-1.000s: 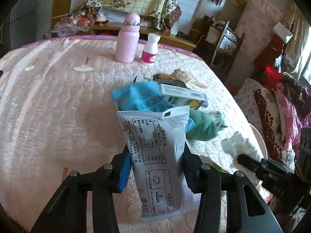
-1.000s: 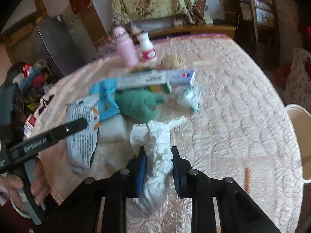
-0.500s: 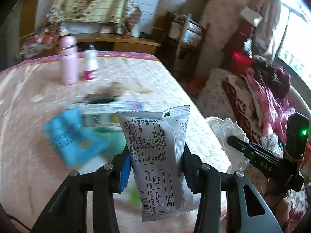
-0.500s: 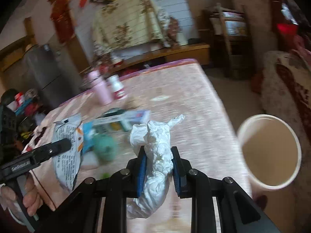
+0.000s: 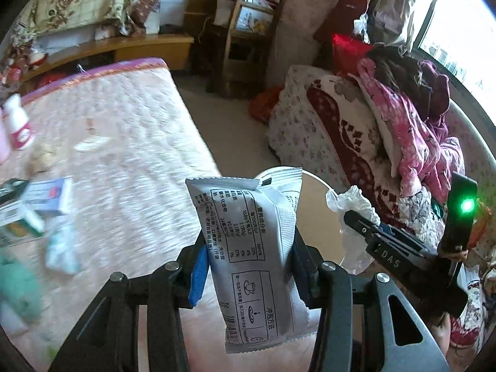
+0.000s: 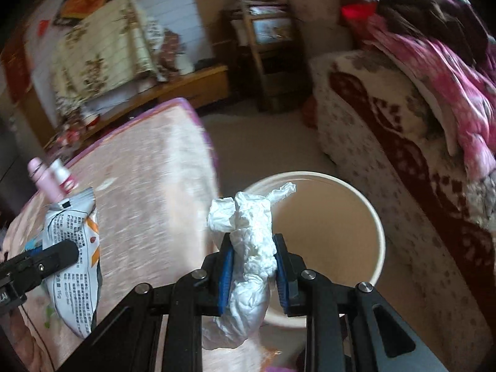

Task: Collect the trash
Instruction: 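Carry both items over the cream bucket and open both tools to drop them, then move both tools back over the bed toward the blue snack bag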

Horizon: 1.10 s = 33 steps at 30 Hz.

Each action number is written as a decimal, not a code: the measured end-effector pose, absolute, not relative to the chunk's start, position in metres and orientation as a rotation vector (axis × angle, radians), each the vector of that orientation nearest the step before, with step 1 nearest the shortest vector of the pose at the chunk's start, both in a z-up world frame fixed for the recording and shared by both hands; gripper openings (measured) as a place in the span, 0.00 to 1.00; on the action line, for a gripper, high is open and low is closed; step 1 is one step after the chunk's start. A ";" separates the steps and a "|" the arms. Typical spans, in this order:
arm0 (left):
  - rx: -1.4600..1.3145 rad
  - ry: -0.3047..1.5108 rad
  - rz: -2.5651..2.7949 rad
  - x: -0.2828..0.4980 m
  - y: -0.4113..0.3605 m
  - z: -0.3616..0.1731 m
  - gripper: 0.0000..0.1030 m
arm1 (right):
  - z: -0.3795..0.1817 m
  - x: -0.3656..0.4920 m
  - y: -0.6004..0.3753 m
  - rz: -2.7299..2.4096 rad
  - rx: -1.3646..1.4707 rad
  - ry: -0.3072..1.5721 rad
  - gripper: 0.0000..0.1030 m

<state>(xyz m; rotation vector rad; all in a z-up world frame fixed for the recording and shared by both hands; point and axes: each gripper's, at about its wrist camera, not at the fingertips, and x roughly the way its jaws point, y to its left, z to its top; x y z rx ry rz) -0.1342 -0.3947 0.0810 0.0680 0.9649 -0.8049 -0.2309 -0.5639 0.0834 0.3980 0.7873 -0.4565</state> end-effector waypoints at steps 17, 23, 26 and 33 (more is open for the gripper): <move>0.022 1.001 -0.798 -0.126 -0.454 0.061 0.66 | 0.055 -0.234 -0.622 -0.572 0.519 0.727 0.87; 0.070 0.959 -0.748 -0.139 -0.428 0.075 0.67 | 0.064 -0.233 -0.602 -0.572 0.451 0.737 0.87; 0.071 0.934 -0.698 -0.140 -0.402 0.086 0.67 | 0.070 -0.234 -0.589 -0.566 0.417 0.735 0.87; 0.125 0.891 -0.591 -0.143 -0.346 0.102 0.67 | 0.089 -0.234 -0.548 -0.531 0.356 0.723 0.87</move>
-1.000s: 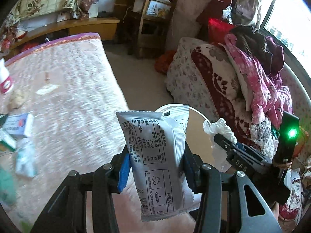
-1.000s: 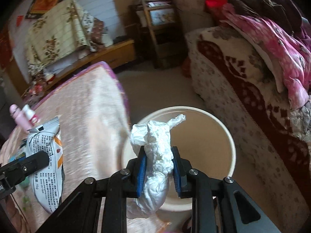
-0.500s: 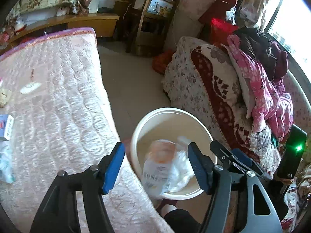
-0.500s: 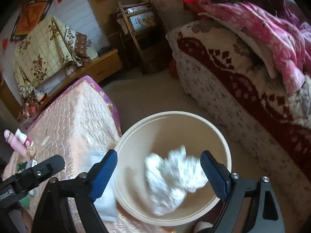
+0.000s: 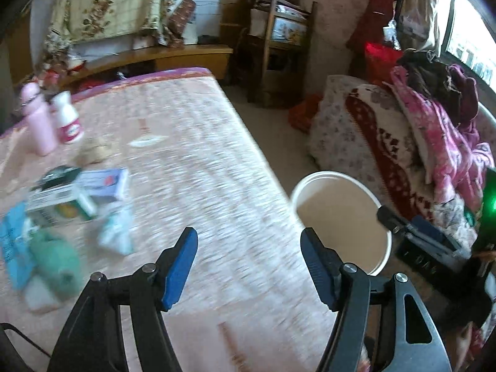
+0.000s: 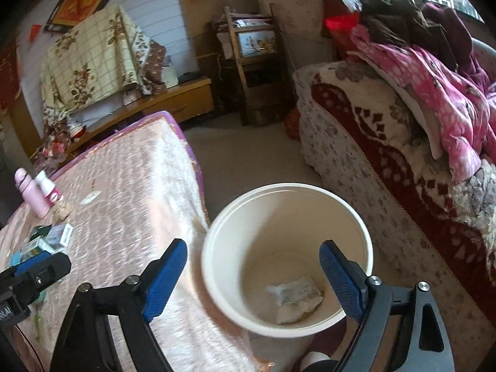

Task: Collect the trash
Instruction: 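Move both tools back over the bed toward the blue snack bag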

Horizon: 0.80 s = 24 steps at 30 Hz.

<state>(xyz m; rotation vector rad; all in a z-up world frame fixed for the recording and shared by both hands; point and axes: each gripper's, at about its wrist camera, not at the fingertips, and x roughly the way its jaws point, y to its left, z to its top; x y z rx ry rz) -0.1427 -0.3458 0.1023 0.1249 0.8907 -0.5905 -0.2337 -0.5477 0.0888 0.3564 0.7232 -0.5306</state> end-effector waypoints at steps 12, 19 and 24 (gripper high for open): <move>0.089 0.850 -0.455 -0.151 -0.239 0.118 0.67 | 0.124 -0.221 -0.455 -0.403 0.297 0.695 0.87; 0.070 0.817 -0.383 -0.147 -0.193 0.123 0.67 | 0.135 -0.200 -0.407 -0.330 0.259 0.695 0.87; 0.047 0.814 -0.345 -0.144 -0.168 0.122 0.67 | 0.135 -0.185 -0.377 -0.282 0.238 0.709 0.87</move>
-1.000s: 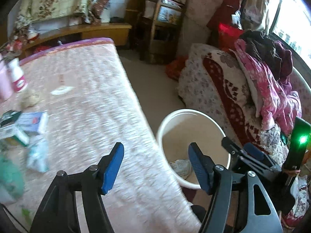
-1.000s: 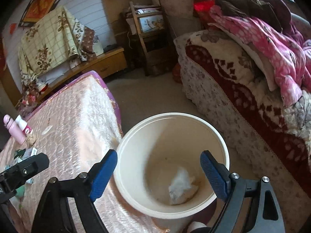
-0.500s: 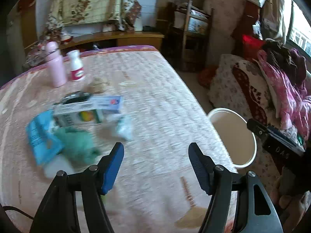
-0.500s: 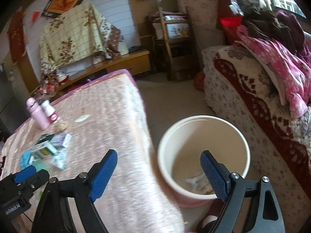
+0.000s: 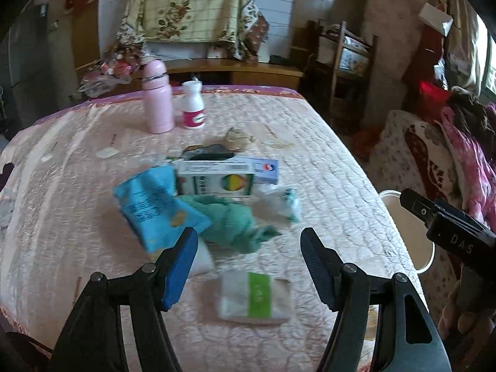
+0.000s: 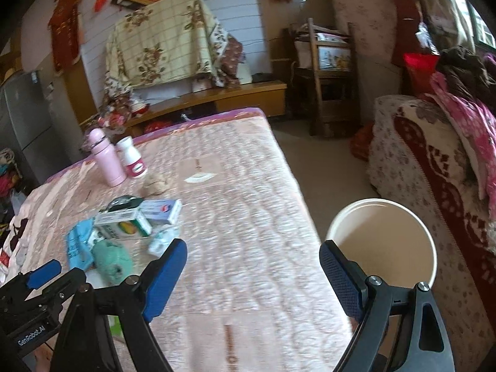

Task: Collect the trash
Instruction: 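Move both tools back over the bed toward the blue snack bag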

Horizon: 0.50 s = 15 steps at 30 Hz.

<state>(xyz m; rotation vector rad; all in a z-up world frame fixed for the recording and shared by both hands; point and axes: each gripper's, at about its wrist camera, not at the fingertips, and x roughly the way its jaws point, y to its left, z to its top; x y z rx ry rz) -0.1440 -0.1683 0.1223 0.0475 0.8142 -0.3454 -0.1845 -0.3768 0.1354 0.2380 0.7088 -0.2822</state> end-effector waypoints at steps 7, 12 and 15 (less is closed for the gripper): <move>0.029 0.817 -0.310 -0.138 -0.145 0.119 0.67 | 0.131 -0.171 -0.345 -0.233 0.208 0.735 0.87; 0.019 0.818 -0.296 -0.135 -0.134 0.117 0.68 | 0.129 -0.165 -0.329 -0.214 0.187 0.753 0.87; 0.015 0.820 -0.287 -0.134 -0.129 0.116 0.68 | 0.128 -0.164 -0.324 -0.204 0.177 0.762 0.87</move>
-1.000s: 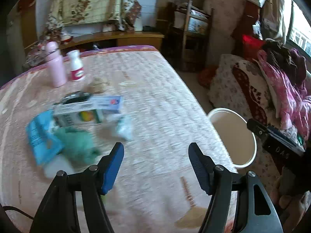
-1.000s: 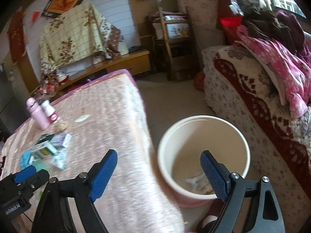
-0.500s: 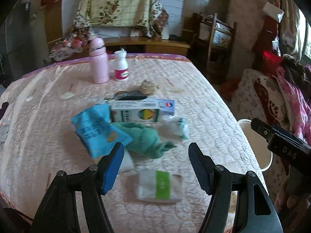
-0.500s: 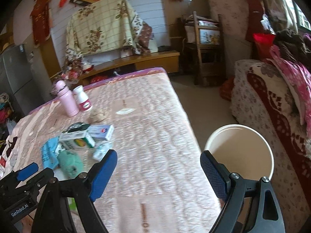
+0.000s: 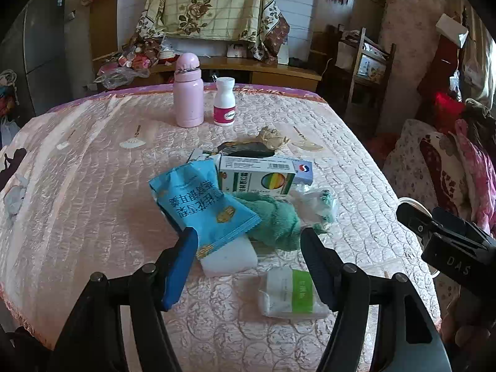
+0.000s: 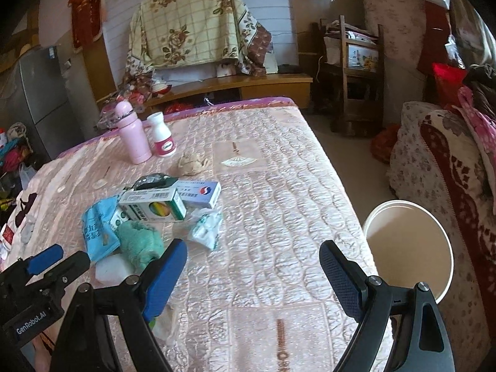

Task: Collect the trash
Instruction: 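Move both tools back over the bed toward the blue snack bag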

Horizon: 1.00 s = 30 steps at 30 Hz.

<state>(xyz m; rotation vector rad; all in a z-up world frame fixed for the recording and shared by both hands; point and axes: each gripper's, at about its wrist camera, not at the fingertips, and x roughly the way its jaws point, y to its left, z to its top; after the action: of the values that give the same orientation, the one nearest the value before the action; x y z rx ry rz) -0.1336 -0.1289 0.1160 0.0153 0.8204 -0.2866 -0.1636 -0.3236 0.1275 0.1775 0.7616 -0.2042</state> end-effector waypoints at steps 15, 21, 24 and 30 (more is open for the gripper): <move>0.002 0.901 -0.269 -0.116 -0.084 0.092 0.68 | 0.116 -0.159 -0.293 -0.126 0.158 0.818 0.87; -0.024 0.930 -0.243 -0.104 -0.054 0.083 0.69 | 0.106 -0.154 -0.276 -0.084 0.155 0.843 0.87; -0.048 0.935 -0.243 -0.099 -0.043 0.083 0.72 | 0.103 -0.150 -0.269 -0.067 0.153 0.849 0.87; -0.074 0.920 -0.257 -0.093 -0.036 0.089 0.79 | 0.102 -0.145 -0.261 -0.054 0.156 0.846 0.87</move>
<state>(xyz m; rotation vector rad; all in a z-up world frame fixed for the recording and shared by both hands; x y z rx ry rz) -0.0927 -0.0357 0.0887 -0.0735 0.9201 -0.2566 -0.1449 -0.2613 0.1020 0.1558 0.8462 -0.0542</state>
